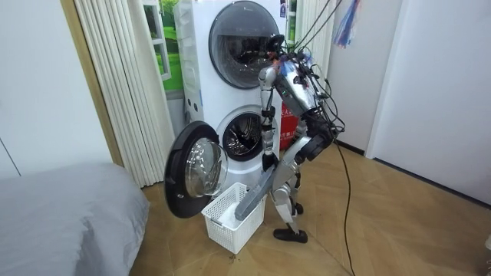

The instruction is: Put towel into washing machine

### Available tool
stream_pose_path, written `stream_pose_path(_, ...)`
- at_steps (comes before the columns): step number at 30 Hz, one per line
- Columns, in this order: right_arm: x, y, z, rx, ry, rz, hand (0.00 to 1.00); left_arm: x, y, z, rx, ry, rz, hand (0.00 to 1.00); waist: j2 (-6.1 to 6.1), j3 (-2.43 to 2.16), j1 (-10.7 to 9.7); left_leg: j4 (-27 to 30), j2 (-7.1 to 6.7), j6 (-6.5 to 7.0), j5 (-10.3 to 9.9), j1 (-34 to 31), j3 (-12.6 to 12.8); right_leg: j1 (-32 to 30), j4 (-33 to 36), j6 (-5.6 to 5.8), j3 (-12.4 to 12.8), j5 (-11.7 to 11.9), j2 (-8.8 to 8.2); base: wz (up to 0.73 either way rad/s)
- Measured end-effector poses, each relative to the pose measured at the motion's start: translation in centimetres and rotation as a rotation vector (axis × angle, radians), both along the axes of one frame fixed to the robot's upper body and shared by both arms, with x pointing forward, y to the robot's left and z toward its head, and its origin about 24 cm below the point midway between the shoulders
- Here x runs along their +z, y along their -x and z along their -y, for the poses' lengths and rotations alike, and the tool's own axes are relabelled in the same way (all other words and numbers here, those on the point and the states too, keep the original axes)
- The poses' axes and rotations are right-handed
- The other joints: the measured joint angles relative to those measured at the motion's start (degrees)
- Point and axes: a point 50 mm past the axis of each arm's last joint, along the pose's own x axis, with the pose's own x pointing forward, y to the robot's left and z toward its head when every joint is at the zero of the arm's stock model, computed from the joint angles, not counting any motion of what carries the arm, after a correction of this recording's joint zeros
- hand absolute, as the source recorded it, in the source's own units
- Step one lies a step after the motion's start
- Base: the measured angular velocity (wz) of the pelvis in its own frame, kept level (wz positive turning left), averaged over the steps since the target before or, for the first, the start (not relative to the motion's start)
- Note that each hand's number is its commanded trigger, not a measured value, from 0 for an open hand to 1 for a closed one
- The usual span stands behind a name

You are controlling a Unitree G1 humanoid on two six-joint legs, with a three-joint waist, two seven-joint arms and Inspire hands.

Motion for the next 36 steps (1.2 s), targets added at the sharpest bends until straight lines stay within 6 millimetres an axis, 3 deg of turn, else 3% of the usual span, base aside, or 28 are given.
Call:
stream_pose_path(4, -1.7, 2.0, 0.6, -0.047, 0.004, -0.058, 0.0, -0.7, 0.9, -0.1, 0.053, 0.091, 0.036, 1.0, -0.14, -0.22, 0.12, -2.99, -0.53, 0.11, 0.62, 6.18, 0.12, 6.39, -3.0, 0.37, -0.21, 0.6, -0.2, -0.02)
stream_pose_path(9, -2.1, 2.9, 1.7, -0.084, 0.047, -0.049, 0.0, 0.6, -0.2, -0.4, 0.214, 0.329, 0.209, 1.0, -0.18, -0.29, 1.69, -6.47, -1.32, 0.01, 1.79, 11.62, 0.19, 12.04, -6.38, 0.39, -1.09, 1.75, -0.84, -0.02)
stream_pose_path(14, -1.5, 2.7, 2.3, -0.111, 0.075, 0.035, 0.0, 4.0, -2.4, -1.9, 0.525, 0.724, 0.46, 1.0, 0.6, -0.6, 5.15, -9.09, -1.31, -0.07, 2.92, 15.69, -0.56, 17.26, -9.88, 0.42, -2.32, 2.98, -0.81, 0.03)
stream_pose_path(19, -1.1, 2.4, 2.4, -0.14, 0.076, 0.069, 0.0, 6.0, -2.8, -1.3, 0.681, 1.007, 0.545, 1.0, 0.89, -0.92, 9.02, -12.86, -2.41, -0.18, 4.01, 20.58, -0.71, 21.88, -12.33, 0.52, -3.14, 3.04, -1.58, 0.06)
stream_pose_path(24, -1.0, 2.1, 1.4, -0.075, 0.099, 0.083, 0.0, 6.4, -2.4, -0.3, 0.798, 1.212, 0.488, 1.0, 1.08, -1.24, 10.89, -14.81, -2.74, -0.4, 4.47, 23.13, -1.9, 25.39, -14.55, 0.63, -4.26, 3.15, -1.7, 0.11)
stream_pose_path(26, -0.7, 1.7, 0.8, -0.031, 0.111, 0.101, 0.0, 6.3, -2.1, 0.2, 0.857, 1.304, 0.433, 1.0, 0.87, -1.44, 11.02, -16.06, -3.37, -0.09, 4.97, 23.67, -1.79, 25.66, -14.93, 0.86, -4.26, 3.23, -2.23, 0.07)
stream_pose_path(31, -0.6, 1.6, 0.2, 0.002, 0.084, 0.104, 0.0, 6.6, -2.1, 1.1, 0.923, 1.497, 0.285, 1.0, 0.65, -1.57, 11.28, -16.17, -3.48, 0.08, 5.11, 23.76, -1.65, 26.04, -15.45, 1.27, -4.22, 3.31, -2.4, 0.0)
stream_pose_path(36, -0.6, 1.6, -0.4, 0.044, 0.053, 0.096, 0.0, 6.4, -1.9, 1.7, 1.0, 1.688, 0.116, 1.0, -0.17, -2.19, 11.18, -16.11, -3.55, 0.08, 5.11, 24.21, -1.62, 26.59, -15.68, 1.29, -4.3, 3.38, -2.32, 0.0)
